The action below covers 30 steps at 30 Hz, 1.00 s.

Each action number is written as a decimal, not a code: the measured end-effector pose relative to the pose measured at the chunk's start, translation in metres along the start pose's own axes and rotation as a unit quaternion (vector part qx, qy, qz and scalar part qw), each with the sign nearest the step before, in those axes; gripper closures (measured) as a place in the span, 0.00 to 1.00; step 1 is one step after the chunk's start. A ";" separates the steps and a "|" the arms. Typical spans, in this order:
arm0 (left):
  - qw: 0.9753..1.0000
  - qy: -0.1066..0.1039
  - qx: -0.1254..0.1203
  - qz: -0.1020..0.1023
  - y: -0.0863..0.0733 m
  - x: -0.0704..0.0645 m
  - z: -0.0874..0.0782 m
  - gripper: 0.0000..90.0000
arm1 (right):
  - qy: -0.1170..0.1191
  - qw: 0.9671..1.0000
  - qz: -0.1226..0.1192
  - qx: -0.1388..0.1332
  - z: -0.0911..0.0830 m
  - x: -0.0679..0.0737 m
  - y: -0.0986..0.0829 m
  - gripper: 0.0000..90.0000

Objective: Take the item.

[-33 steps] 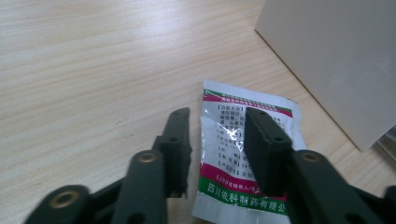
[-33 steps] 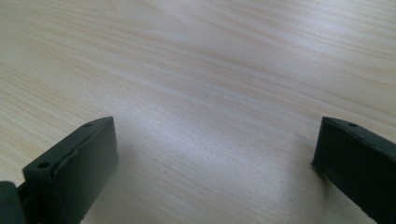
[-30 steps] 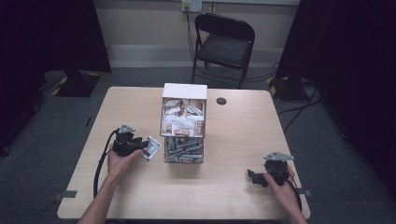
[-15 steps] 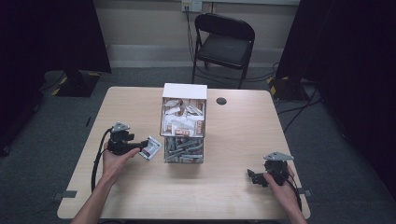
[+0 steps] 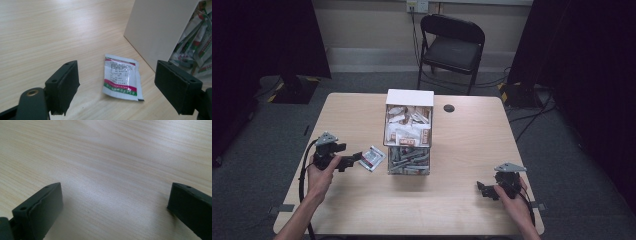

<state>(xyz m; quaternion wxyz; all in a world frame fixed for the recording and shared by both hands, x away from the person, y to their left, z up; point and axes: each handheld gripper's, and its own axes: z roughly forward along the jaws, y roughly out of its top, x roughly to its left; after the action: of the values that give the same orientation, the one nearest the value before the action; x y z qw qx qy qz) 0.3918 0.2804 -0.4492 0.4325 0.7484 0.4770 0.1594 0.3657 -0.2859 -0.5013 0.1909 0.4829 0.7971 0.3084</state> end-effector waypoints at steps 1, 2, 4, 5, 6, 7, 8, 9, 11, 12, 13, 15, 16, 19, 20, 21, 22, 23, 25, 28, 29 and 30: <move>1.000 0.002 0.000 0.002 -0.001 0.000 -0.002 0.22 | 0.000 1.000 0.000 0.000 0.000 0.000 0.000 0.00; 1.000 0.005 -0.001 -0.003 -0.002 0.001 -0.006 0.22 | 0.000 1.000 0.000 0.000 0.000 0.000 0.000 0.00; 1.000 -0.001 -0.010 -0.008 -0.004 0.002 -0.013 0.22 | 0.000 1.000 0.000 0.000 0.000 0.000 0.000 0.00; 1.000 -0.003 -0.008 -0.010 -0.005 0.003 -0.016 0.22 | 0.000 1.000 0.000 0.000 0.000 0.000 0.000 0.00; 1.000 0.000 -0.008 -0.011 -0.007 0.003 -0.019 0.22 | 0.000 1.000 0.000 0.000 0.000 0.000 0.000 0.00; 1.000 0.001 -0.008 -0.009 -0.009 0.003 -0.023 0.22 | 0.000 1.000 0.000 0.000 0.000 0.000 0.000 0.00; 1.000 0.003 -0.004 -0.008 -0.010 0.003 -0.026 0.23 | 0.000 1.000 0.000 0.000 0.000 0.000 0.000 0.00; 1.000 0.008 0.005 -0.010 -0.012 0.003 -0.028 0.23 | 0.000 1.000 0.000 0.000 0.000 0.000 0.000 0.00; 1.000 0.014 0.008 -0.014 -0.017 0.003 -0.033 0.23 | 0.000 1.000 0.000 0.000 0.000 0.000 0.000 0.00; 1.000 0.016 0.010 -0.006 -0.020 0.003 -0.035 0.23 | 0.000 1.000 0.000 0.000 0.000 0.000 0.000 0.00; 1.000 0.022 0.013 -0.002 -0.022 0.003 -0.037 0.23 | 0.000 1.000 0.000 0.000 0.000 0.000 0.000 0.00; 0.999 0.029 0.016 -0.004 -0.028 0.002 -0.041 0.24 | 0.000 1.000 0.000 0.000 0.000 0.000 0.000 0.00; 0.999 0.031 0.021 -0.004 -0.031 0.003 -0.042 0.24 | 0.000 1.000 0.000 0.000 0.000 0.000 0.000 0.00; 0.999 0.036 0.030 -0.010 -0.040 0.004 -0.046 0.24 | 0.000 1.000 0.000 0.000 0.000 0.000 0.000 0.00; 0.999 0.036 0.033 -0.011 -0.043 0.004 -0.046 0.24 | 0.000 1.000 0.000 0.000 0.000 0.000 0.000 0.00; 0.998 0.039 0.037 -0.013 -0.046 0.003 -0.046 0.24 | 0.000 1.000 0.000 0.000 0.000 0.000 0.000 0.00; 0.998 0.041 0.041 -0.015 -0.049 0.003 -0.046 0.24 | 0.000 1.000 0.000 0.000 0.000 0.000 0.000 0.00; 0.998 0.045 0.047 -0.015 -0.052 0.003 -0.047 0.24 | 0.000 1.000 0.000 0.000 0.000 0.000 0.000 0.00; 0.997 0.048 0.048 -0.025 -0.059 0.003 -0.047 0.24 | 0.000 1.000 0.000 0.000 0.000 0.000 0.000 0.00; 0.996 0.060 0.061 -0.017 -0.068 0.002 -0.043 0.23 | 0.000 1.000 0.000 0.000 0.000 0.000 0.000 0.00; 0.996 0.065 0.065 -0.015 -0.071 0.001 -0.041 0.23 | 0.000 1.000 0.000 0.000 0.000 0.000 0.000 0.00; 0.995 0.065 0.071 -0.013 -0.073 0.001 -0.039 0.23 | 0.000 1.000 0.000 0.000 0.000 0.000 0.000 0.00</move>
<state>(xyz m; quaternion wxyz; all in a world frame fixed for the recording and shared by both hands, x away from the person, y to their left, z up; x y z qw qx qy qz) 0.3246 0.3131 -0.4855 0.3479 0.7589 0.5243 0.1677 0.3656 -0.2859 -0.5013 0.1910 0.4829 0.7970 0.3083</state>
